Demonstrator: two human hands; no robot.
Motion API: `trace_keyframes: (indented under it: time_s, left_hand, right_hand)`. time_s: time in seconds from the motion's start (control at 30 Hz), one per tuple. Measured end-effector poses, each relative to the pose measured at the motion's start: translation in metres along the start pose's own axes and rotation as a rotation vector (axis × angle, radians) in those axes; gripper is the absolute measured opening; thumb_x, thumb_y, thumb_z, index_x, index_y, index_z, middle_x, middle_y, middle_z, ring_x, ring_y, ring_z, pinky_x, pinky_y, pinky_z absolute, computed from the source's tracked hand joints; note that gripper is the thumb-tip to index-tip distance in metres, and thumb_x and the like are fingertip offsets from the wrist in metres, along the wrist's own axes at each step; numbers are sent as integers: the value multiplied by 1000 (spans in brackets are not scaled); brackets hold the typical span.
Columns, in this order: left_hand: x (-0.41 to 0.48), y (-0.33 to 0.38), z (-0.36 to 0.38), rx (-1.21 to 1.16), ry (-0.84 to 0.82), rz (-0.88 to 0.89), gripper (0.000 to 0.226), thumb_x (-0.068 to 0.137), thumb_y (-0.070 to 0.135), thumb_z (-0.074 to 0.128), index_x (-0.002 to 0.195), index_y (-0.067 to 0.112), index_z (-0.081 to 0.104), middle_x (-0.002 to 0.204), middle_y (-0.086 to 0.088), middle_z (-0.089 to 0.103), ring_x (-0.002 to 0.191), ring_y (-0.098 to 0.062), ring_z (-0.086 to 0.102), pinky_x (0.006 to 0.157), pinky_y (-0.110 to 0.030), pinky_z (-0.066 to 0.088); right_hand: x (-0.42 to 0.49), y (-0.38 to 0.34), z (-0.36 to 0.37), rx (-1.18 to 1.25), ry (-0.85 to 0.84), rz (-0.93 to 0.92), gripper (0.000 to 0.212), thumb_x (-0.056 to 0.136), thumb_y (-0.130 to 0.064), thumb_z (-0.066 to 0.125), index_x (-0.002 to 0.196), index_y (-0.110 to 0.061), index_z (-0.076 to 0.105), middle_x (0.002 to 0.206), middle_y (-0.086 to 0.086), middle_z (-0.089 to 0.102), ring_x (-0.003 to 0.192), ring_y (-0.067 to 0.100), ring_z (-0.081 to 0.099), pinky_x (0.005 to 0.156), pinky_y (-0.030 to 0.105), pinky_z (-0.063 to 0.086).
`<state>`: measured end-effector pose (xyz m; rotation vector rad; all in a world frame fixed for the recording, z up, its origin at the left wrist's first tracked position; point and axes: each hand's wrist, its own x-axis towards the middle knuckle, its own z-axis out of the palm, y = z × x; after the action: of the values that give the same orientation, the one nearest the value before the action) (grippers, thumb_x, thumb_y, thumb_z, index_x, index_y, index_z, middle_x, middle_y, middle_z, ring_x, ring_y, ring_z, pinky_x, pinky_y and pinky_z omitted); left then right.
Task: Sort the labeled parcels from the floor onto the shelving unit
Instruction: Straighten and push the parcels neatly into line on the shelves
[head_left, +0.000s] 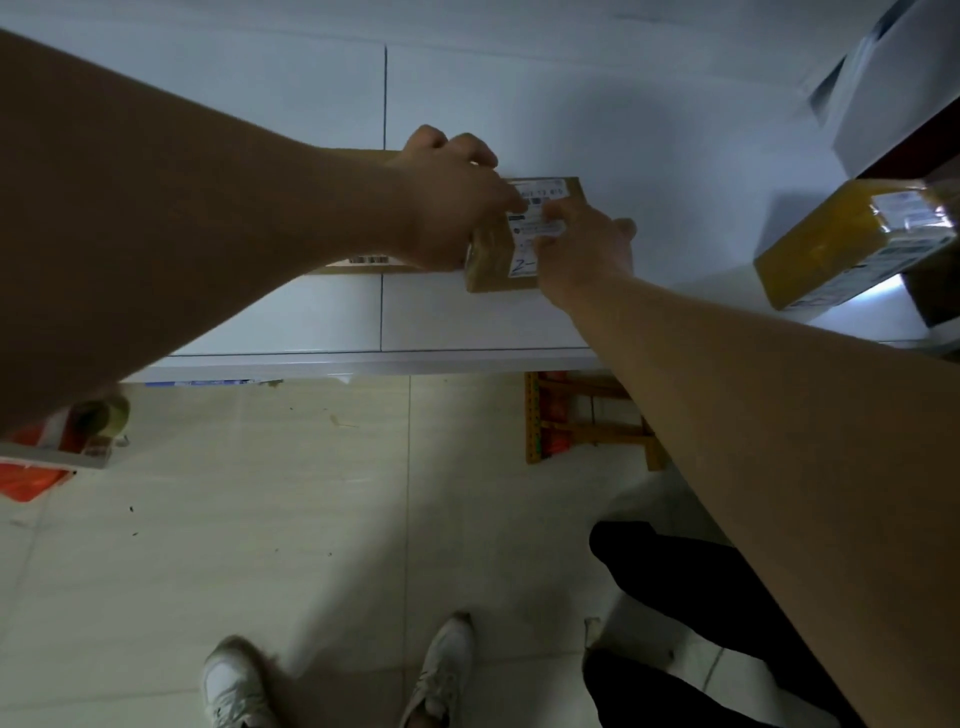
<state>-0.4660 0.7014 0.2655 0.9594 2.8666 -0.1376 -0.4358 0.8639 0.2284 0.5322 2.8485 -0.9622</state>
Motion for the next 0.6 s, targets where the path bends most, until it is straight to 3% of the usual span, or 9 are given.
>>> trace_keyframes:
  time_s: [0.23,0.37,0.43,0.5,0.6]
  left_hand:
    - [-1,-4,9,70,-74,23,53,89,24,59,140,31,46,146,2,46,143,-27,22,108,-49,24]
    - [6,-5,13,105,-88,24,62,88,25,62,144,34,39,151,5,40,143,-28,23,108,-52,25]
    - [8,-4,13,104,-91,15,65,88,26,62,146,35,36,153,6,37,143,-28,22,109,-53,25]
    - [9,-3,14,87,-84,3,66,87,23,62,147,36,36,153,6,38,143,-28,22,109,-53,24]
    - [6,0,15,75,-61,-40,66,84,17,60,145,34,40,150,5,42,141,-27,25,107,-51,24]
  right_hand:
    - [8,-10,10,-68,-3,-33,35,104,-25,45,138,-33,50,136,8,42,98,16,37,84,26,43]
    - [13,-10,9,-45,23,-18,33,104,-24,45,135,-31,52,134,10,36,101,20,53,89,25,47]
    - [15,-10,6,-36,19,-15,34,104,-24,44,137,-30,51,137,11,39,97,17,52,86,25,45]
    - [16,-9,6,-37,-15,-25,40,102,-23,44,142,-28,47,140,14,41,113,26,51,93,29,41]
    - [14,-11,6,4,-5,6,35,103,-27,47,137,-29,50,129,9,36,114,27,55,88,28,45]
